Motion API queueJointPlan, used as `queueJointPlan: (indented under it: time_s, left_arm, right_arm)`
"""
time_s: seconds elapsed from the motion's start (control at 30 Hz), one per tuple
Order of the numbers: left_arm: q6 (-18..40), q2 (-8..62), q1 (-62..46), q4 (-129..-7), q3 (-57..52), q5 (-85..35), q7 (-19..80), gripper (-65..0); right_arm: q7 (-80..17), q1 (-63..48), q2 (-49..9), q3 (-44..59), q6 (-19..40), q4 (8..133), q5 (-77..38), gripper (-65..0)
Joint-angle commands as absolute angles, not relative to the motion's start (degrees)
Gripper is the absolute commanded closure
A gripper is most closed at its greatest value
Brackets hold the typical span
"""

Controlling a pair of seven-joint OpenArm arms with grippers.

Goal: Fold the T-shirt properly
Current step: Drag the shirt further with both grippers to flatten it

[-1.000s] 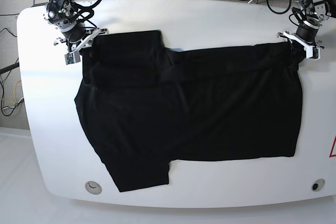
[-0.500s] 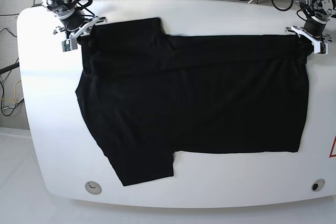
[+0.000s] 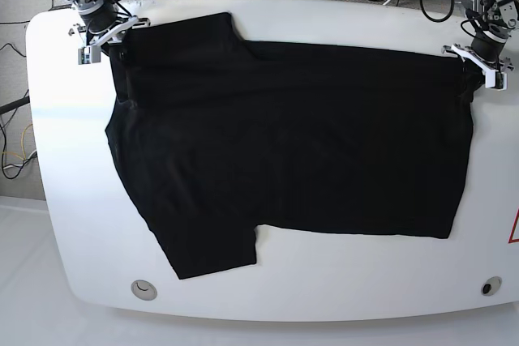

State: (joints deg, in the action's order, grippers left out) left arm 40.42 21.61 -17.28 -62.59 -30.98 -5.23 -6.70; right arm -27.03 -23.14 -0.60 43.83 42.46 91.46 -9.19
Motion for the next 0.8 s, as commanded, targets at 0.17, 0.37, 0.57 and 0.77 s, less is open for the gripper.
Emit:
queueJointPlan:
  time_s: [0.17,0.37,0.57,0.77]
  left_arm:
    - [39.3,22.0,-16.7,-62.2,-30.8,-1.3,-0.6,0.0]
    - [39.3,22.0,-16.7,-62.2,-30.8,-1.3,-0.5,0.0]
    - [39.3,22.0,-17.4,-62.2,-30.9,-1.3,-0.5,0.0]
    - [39.3,22.0,-19.5,-62.2,-31.1,-1.3,-0.5,0.0]
  right_arm:
    - [-32.0,-26.5,0.7,44.7,40.0,91.3,-3.6,-9.8]
    - [-32.0,-26.7,0.8,44.7,40.0,91.2,-3.6,-9.8]
    - [-32.0,-26.6,0.8,44.7,40.0,91.3,-3.8,-9.8]
    - [-32.0,-27.4,0.8,44.7,40.0,91.2,-3.6,-9.8]
